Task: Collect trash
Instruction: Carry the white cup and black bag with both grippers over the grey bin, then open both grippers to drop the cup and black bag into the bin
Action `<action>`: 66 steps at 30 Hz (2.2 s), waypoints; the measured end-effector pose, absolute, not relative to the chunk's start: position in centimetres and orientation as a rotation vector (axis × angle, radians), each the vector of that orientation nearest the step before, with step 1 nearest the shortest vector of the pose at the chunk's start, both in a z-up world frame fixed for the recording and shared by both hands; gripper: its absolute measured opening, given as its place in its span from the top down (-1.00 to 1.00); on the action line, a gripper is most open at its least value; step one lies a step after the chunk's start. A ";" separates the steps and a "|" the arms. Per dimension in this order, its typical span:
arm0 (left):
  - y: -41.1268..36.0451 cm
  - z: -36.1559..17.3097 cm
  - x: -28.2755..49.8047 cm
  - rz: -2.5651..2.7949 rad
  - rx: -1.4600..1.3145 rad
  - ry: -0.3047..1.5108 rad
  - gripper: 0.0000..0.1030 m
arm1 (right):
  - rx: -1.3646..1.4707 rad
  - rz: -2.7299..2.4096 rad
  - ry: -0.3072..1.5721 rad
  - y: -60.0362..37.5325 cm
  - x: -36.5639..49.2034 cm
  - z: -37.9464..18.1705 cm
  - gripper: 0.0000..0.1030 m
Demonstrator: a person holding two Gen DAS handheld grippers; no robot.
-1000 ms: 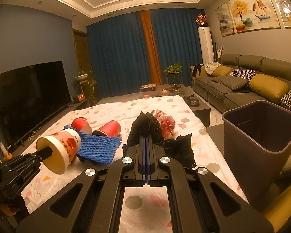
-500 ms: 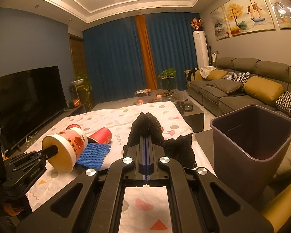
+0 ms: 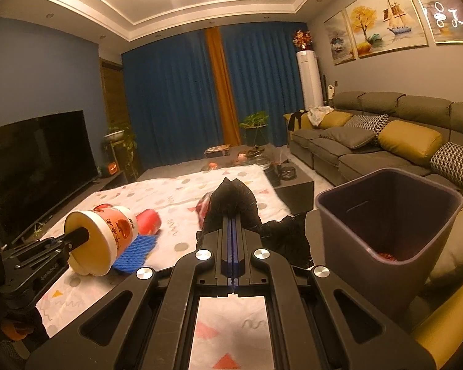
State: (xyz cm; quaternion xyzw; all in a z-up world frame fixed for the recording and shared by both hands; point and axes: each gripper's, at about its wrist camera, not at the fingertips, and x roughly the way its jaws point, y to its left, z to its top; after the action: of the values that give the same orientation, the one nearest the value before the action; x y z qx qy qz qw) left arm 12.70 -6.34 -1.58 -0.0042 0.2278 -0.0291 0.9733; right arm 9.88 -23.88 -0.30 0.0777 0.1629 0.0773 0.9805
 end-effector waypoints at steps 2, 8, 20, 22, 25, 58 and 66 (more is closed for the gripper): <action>-7.3 -1.3 12.9 -0.075 -0.004 0.453 0.97 | 0.151 0.141 0.318 -24.3 9.9 0.0 0.98; -10.2 -1.1 13.9 -0.144 0.003 0.444 0.97 | 0.146 0.084 0.291 -26.6 9.9 0.6 0.98; -17.2 1.3 17.1 -0.280 0.026 0.407 0.97 | 0.154 -0.065 0.235 -32.8 10.1 2.1 0.98; -18.7 1.6 17.7 -0.306 0.026 0.405 0.97 | 0.162 -0.093 0.228 -34.0 10.3 2.3 0.98; -20.9 1.9 18.7 -0.347 0.028 0.409 0.97 | 0.165 -0.134 0.222 -35.5 10.6 2.5 0.98; -33.4 -1.6 25.8 -0.512 0.070 0.495 0.97 | 0.169 -0.254 0.293 -40.3 14.2 0.2 0.98; -34.2 -2.4 26.7 -0.526 0.073 0.526 0.97 | 0.168 -0.253 0.312 -40.7 14.7 0.1 0.98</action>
State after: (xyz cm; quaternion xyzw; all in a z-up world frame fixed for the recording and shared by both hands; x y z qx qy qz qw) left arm 26.72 -34.25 -2.39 0.0354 0.2571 -0.2567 0.9310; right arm 14.66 -40.73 0.08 0.0832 0.1545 -0.1255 0.9765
